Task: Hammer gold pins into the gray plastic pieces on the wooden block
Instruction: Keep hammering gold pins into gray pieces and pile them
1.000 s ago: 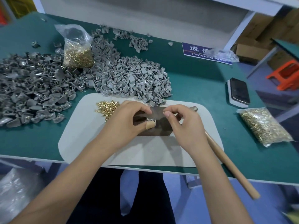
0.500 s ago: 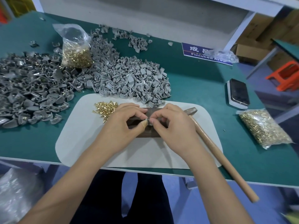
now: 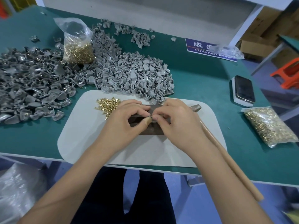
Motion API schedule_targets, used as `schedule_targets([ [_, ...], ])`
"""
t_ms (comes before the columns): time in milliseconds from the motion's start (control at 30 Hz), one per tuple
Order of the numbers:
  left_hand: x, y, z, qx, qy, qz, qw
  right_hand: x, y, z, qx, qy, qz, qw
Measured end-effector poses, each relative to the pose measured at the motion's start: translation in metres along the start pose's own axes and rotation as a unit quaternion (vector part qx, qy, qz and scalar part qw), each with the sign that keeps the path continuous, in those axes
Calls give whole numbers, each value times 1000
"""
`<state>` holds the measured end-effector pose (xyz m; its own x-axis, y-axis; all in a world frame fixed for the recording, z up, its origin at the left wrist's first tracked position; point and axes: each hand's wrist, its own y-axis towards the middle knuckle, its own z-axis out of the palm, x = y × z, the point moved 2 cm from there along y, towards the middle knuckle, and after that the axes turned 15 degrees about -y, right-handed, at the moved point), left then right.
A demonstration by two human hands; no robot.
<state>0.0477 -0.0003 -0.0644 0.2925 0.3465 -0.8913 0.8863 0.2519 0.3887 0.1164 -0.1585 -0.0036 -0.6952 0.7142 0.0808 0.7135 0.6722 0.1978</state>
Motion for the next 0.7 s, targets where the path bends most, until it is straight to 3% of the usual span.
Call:
schedule_targets([
  [233, 3, -3, 2, -7, 6, 18, 1000, 3, -1, 1, 0, 5, 20, 1000],
  [500, 3, -5, 4, 5, 7, 45, 999, 17, 2, -6, 5, -89, -5, 996],
  [700, 4, -5, 4, -9, -5, 35, 999, 10, -1, -1, -8, -39, 23, 999],
])
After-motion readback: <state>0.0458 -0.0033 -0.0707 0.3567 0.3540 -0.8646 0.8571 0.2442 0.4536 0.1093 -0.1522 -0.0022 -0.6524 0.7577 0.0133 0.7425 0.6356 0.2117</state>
